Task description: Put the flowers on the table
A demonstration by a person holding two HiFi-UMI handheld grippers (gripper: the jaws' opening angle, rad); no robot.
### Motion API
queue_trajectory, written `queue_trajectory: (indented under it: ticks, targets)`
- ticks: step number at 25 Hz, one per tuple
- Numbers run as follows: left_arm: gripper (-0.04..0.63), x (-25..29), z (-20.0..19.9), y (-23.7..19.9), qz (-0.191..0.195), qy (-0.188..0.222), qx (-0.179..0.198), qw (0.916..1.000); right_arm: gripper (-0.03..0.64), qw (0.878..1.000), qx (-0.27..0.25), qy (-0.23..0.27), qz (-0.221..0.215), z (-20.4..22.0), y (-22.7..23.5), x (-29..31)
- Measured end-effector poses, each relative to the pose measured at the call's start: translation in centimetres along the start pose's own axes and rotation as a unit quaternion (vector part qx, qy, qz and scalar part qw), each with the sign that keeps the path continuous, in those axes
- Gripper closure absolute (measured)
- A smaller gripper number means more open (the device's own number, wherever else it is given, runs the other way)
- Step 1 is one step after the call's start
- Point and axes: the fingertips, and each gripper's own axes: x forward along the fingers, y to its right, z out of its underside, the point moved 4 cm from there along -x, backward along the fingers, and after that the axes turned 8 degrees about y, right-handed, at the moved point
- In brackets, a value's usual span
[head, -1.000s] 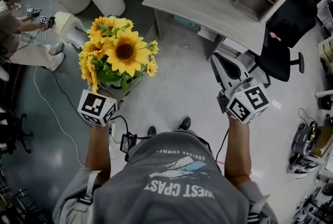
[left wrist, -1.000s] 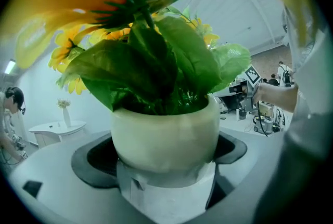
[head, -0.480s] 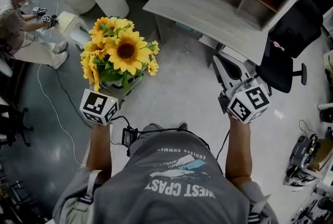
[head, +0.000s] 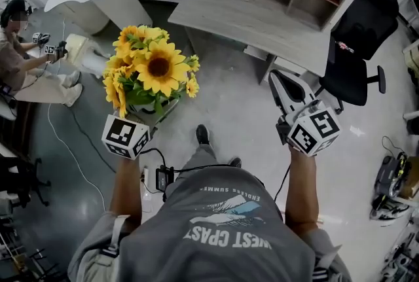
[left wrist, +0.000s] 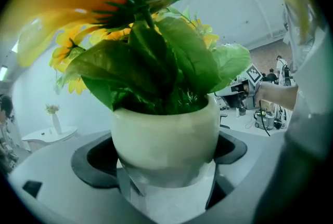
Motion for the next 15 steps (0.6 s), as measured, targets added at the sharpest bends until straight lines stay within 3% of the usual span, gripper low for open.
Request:
queue_trajectory:
  ticks: [7, 15]
  targets:
    - [0.043, -2.9, -1.2, 4.9, 0.020, 0.027, 0.008, 0.9994, 0.589, 0.999, -0.010, 0.012, 0.031, -0.3, -2.8, -7.5]
    - [0.043, 0.0, -1.8, 0.9, 0.051, 0.037, 0.005, 0.9980, 0.589, 0.998, -0.015, 0.011, 0.065, -1.7, -3.0, -4.8]
